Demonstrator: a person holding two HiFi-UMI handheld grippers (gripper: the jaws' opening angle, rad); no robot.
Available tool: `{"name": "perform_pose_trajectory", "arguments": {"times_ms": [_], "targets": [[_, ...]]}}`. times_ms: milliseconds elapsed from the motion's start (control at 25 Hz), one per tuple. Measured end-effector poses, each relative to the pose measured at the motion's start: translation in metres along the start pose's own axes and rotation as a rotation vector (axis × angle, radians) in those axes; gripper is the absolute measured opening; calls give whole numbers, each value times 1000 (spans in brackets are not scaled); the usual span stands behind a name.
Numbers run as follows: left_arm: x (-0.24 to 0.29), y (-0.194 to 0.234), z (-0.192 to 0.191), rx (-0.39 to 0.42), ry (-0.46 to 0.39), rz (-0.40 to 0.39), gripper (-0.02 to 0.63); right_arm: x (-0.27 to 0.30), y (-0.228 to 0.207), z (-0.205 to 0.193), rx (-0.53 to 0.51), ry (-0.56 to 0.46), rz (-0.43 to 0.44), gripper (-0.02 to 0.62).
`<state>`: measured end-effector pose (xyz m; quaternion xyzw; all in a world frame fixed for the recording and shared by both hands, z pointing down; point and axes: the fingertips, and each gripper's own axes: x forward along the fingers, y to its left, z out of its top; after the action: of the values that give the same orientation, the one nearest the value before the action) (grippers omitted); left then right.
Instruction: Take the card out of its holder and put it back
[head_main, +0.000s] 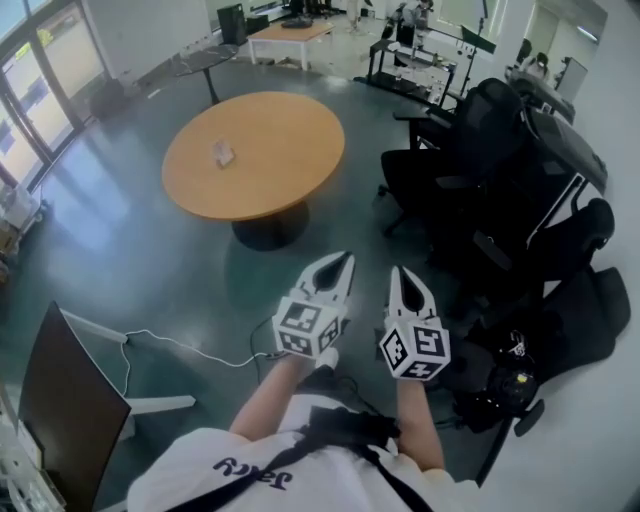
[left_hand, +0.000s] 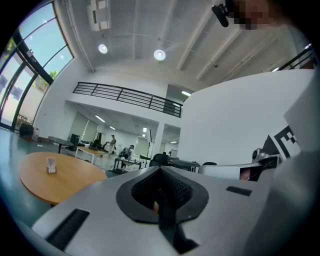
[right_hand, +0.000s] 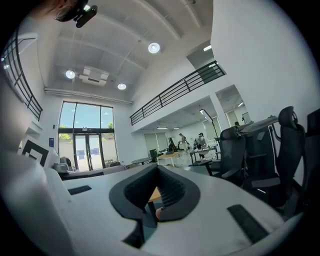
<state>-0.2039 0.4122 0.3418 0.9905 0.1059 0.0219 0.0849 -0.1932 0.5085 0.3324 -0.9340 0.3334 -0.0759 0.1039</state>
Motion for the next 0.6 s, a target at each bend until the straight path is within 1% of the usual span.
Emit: {"name": "perform_pose_trajectory", "arguments": {"times_ms": [160,280,360,480,600], "targets": [[43,48,14,9,-15,0,11,67,-1,12,-18,-7,2,20],[74,87,31,-33,-37,17,9,111,1,22,-35,-12,9,20],[91,107,41,-38,-44,30,11,136,2,26,-38,-8,19,20],[105,133,40,-36,-40,54,11,170,6,21,-39,16,45,20],[119,168,33,-42,-40,98,11,213,14,16,-44,27,97,20]]}}
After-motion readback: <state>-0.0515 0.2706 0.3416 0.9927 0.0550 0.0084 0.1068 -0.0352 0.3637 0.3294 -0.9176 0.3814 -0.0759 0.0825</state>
